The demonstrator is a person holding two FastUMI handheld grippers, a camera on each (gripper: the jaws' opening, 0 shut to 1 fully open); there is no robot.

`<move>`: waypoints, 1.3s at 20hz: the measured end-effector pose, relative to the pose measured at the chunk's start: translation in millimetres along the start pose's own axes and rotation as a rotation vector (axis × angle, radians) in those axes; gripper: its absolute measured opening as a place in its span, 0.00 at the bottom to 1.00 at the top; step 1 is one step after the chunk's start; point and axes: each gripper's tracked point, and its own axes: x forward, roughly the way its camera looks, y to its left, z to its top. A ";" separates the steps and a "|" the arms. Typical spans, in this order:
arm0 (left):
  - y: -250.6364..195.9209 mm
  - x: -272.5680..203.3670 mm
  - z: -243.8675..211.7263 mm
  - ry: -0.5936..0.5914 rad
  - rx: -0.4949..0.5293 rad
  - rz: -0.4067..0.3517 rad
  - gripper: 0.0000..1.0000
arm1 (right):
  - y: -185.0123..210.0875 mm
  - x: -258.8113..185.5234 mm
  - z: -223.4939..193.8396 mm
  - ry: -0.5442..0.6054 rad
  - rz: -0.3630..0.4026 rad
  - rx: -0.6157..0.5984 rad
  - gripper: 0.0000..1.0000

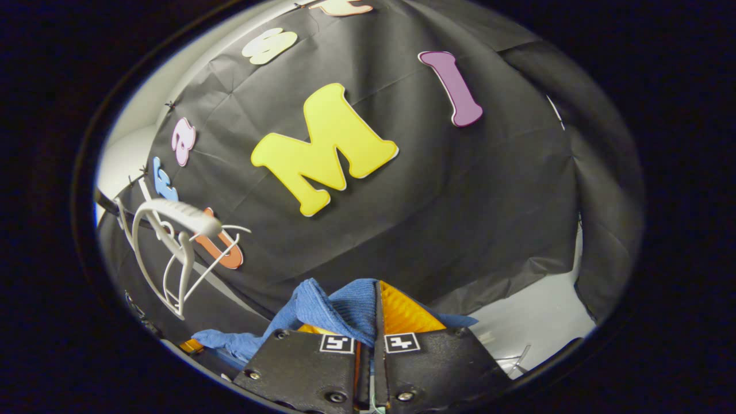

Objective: Grasp the clothes on the hanger with both hands and then place them into the laundry hamper below.

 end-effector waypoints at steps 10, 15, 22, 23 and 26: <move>-13.0 -56.2 -39.2 0.049 0.125 -0.138 0.00 | 18.3 -49.6 -110.2 0.087 -0.041 0.067 0.06; -48.7 -88.8 -51.4 0.065 0.216 -0.299 0.00 | 36.1 -95.7 -144.8 0.076 -0.051 0.048 0.07; -120.9 -136.1 -51.3 0.053 0.301 -0.537 0.01 | 91.5 -150.6 -164.1 0.068 0.005 0.006 0.06; -130.7 -141.3 -49.6 0.045 0.310 -0.564 0.01 | 99.5 -155.0 -162.4 0.063 0.016 -0.002 0.06; -154.5 -159.4 -44.6 0.029 0.319 -0.632 0.00 | 122.2 -167.7 -163.6 0.064 0.074 0.003 0.06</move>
